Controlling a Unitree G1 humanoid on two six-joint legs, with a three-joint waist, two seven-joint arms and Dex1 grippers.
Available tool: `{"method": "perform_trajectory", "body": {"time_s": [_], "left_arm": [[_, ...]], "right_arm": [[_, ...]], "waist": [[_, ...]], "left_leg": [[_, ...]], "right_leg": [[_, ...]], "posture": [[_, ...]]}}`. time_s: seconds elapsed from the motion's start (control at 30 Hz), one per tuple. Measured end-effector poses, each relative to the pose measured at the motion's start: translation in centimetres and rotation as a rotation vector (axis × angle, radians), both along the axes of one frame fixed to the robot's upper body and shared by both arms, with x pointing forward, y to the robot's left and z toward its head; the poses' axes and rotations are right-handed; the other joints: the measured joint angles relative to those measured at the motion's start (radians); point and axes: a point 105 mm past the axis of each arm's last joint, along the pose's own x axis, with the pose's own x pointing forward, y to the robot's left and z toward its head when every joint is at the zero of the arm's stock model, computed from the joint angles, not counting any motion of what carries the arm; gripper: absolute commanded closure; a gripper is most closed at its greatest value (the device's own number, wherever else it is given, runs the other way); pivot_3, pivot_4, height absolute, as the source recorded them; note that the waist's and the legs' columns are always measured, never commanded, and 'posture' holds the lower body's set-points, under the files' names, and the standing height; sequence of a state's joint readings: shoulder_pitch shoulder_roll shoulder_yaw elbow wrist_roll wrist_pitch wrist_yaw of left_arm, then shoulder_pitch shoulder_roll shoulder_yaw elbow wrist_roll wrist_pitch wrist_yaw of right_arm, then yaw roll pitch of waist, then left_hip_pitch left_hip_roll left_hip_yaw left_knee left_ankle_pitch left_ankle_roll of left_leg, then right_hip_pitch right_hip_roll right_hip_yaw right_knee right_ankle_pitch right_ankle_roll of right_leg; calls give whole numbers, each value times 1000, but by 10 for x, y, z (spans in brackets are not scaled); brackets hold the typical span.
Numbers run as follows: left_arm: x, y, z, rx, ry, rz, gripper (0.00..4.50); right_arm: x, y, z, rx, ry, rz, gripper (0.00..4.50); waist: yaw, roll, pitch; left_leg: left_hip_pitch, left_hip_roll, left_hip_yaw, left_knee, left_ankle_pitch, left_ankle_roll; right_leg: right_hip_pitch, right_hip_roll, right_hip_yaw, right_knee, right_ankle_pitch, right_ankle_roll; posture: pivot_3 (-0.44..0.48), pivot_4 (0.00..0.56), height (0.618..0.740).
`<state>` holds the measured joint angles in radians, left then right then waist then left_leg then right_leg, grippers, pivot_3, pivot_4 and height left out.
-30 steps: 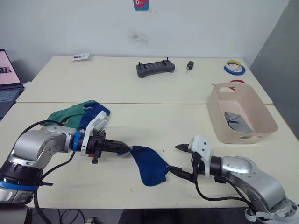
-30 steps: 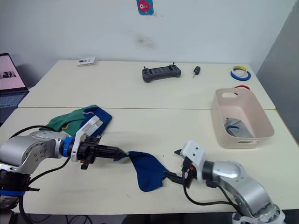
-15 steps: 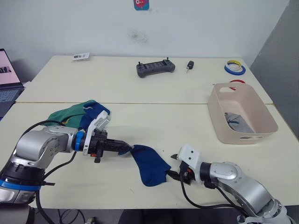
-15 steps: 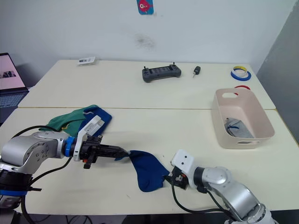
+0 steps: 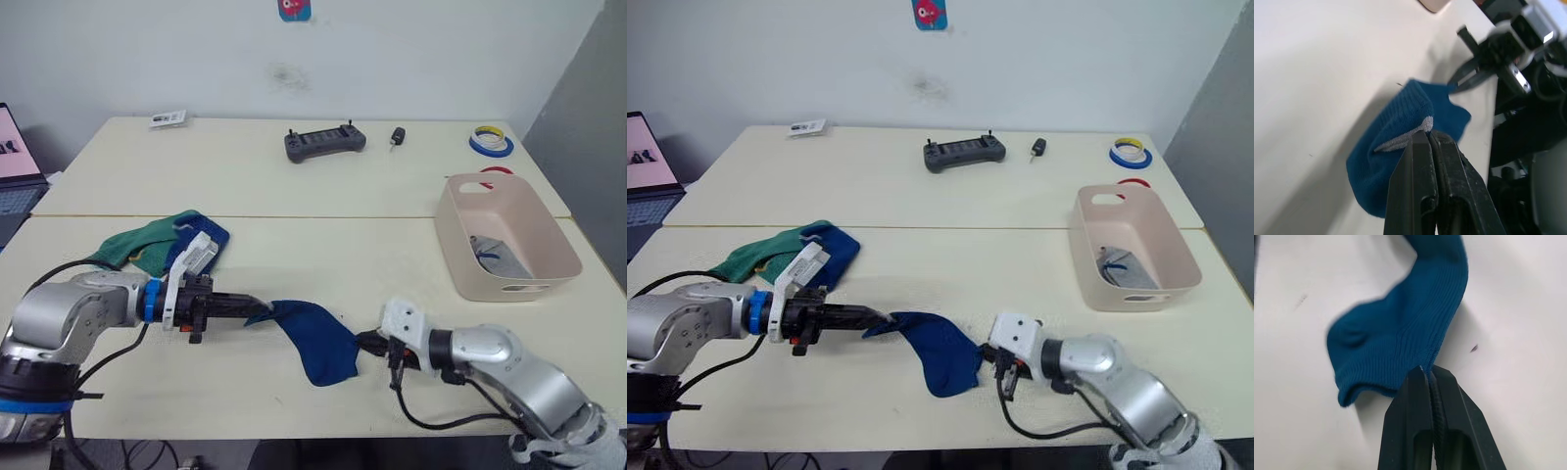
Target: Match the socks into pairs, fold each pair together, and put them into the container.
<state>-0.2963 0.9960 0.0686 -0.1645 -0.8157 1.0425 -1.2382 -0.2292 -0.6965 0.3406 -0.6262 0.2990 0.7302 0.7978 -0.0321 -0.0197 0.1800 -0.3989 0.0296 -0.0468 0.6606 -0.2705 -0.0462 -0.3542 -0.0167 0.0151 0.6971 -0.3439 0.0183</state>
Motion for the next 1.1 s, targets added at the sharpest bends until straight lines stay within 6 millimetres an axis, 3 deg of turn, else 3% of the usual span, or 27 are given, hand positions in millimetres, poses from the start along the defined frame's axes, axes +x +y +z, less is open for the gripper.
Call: {"method": "perform_trajectory", "body": {"time_s": [0.2, 0.43, 0.7, 1.03, 1.1], "left_arm": [[-26, 5, -4, -25, 132, 25, 4500], [-29, 9, -18, -14, 203, 112, 4500], [-9, 8, -42, 56, 98, 148, 4500], [19, 7, -54, 80, 6, 159, 4500], [21, 8, -57, 78, 0, 162, 4500]], "right_arm": [[2, -25, 29, -103, 65, 217, 4473], [-2, -31, 21, -139, 253, 353, 4473], [31, -33, -11, -180, 250, 221, 4473], [57, -34, -11, -220, 100, 163, 4473], [59, -33, -10, -225, 71, 165, 4023]], "waist": [[1, 1, 1], [2, 0, 1], [3, 1, 1], [3, 1, 1], [3, 1, 1]], "left_leg": [[1, -1, 0, 0, 0, 1], [0, -1, 0, 0, -1, 1], [0, -1, 1, 0, -1, 1], [0, -1, 1, 1, 0, 1], [0, -1, 1, 1, 0, 1]], "right_leg": [[1, -1, -1, 0, 0, 0], [1, -2, -1, -1, 0, 0], [0, -2, 0, -1, 0, 0], [0, -1, 0, 0, 0, 0], [0, -1, 0, 0, 0, 0]], "posture": [[0, 150, 740], [0, 150, 740], [0, 150, 740], [0, 150, 740], [0, 150, 740]]}}
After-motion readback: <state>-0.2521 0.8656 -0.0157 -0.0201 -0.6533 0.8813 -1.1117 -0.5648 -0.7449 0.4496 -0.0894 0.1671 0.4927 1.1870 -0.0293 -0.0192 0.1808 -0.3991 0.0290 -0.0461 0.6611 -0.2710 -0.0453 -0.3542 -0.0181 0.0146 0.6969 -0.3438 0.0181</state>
